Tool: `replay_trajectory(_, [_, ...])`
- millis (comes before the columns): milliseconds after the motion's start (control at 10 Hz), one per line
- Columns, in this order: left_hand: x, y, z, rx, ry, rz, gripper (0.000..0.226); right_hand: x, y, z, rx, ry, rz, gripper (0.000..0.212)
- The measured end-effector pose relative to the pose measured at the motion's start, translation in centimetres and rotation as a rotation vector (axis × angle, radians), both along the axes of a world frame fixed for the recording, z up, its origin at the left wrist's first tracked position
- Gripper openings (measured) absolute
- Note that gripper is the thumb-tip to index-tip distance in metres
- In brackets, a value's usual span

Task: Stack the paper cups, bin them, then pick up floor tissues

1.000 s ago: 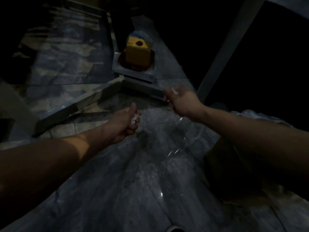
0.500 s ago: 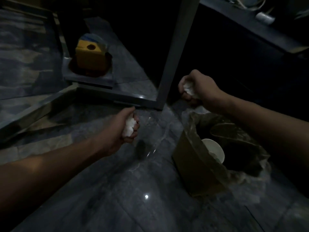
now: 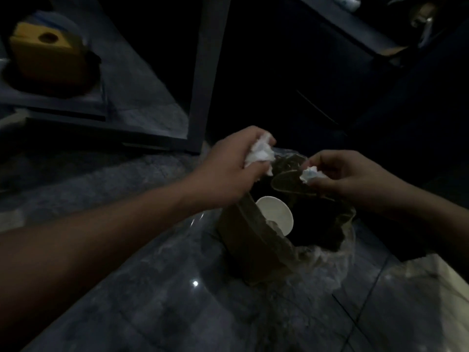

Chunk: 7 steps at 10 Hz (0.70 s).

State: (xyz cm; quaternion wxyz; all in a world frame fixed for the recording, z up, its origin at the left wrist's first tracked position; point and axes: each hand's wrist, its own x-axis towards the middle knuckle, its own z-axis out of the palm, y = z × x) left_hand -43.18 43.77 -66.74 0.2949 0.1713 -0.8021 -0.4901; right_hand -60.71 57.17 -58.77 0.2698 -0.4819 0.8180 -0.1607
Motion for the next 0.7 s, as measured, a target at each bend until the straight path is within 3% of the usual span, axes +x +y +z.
replay_trajectory(100, [-1.6, 1.2, 0.4, -0.085, -0.072, -0.038, 0.036, -0.4, 0.7, -0.2, -0.063, 0.079, -0.020, 0.017])
replay_trajectory(200, [-2.8, 1.7, 0.1, -0.274, -0.202, -0.061, 0.024, -0.9, 1.2, -0.4, -0.083, 0.172, -0.035, 0.016])
replay_trajectory(300, [-3.7, 2.2, -0.3, -0.524, -0.303, -0.032, 0.020, -0.9, 1.1, -1.2, -0.048, 0.244, -0.003, 0.017])
replay_trajectory(400, [-4.4, 2.6, -0.6, -0.622, -0.403, -0.024, 0.026, -0.7, 0.6, -2.3, 0.006, 0.308, 0.049, 0.017])
replay_trajectory(500, [-4.3, 2.4, -0.6, -0.605, -0.399, -0.029, 0.036, -0.4, 0.0, -2.9, 0.071, 0.335, 0.084, 0.019])
replay_trajectory(700, [-2.1, 0.7, -0.7, -0.522, -0.249, 0.047, 0.020, -0.4, -1.0, -3.9, 0.128, 0.337, 0.094, 0.020])
